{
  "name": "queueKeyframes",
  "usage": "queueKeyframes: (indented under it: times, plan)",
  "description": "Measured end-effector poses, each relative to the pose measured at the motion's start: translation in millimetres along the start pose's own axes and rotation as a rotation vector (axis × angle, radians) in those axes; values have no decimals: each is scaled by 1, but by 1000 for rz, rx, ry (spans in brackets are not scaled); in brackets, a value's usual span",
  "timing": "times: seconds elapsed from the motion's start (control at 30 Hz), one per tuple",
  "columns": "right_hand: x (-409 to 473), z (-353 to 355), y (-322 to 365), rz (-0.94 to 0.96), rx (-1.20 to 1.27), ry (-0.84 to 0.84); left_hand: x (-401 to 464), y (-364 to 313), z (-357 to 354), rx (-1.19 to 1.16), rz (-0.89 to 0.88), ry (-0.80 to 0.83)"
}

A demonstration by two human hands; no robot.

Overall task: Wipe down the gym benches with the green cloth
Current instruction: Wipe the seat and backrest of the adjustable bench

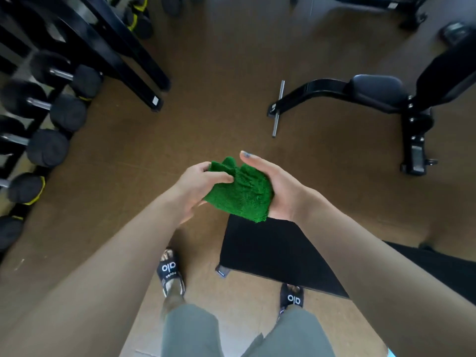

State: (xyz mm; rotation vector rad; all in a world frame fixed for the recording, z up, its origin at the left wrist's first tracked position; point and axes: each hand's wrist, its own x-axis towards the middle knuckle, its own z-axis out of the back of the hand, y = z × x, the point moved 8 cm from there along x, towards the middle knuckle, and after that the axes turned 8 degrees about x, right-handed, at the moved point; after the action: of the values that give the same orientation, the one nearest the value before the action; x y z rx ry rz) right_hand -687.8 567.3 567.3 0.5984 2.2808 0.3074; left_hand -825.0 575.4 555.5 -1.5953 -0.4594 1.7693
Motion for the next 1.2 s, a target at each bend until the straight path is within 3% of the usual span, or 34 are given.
queueKeyframes:
  times: [0.2, 0.37, 0.53, 0.9, 1.2]
  plan:
    - [101, -42, 16, 51, -124, -196, 50, -20, 108, 89, -5, 132]
    - [166, -104, 30, 75, -25, -278, 66, -46, 198, 52, 75, 325]
    - [201, -131, 56, 111, 129, -330, 93, -81, 246, 0, 162, 270]
    - [176, -52, 140, 293, 246, -423, 166, -184, 155, 285, 182, 461]
    - [156, 32, 262, 358, 242, -533, 243, -299, 60, 525, 146, 566]
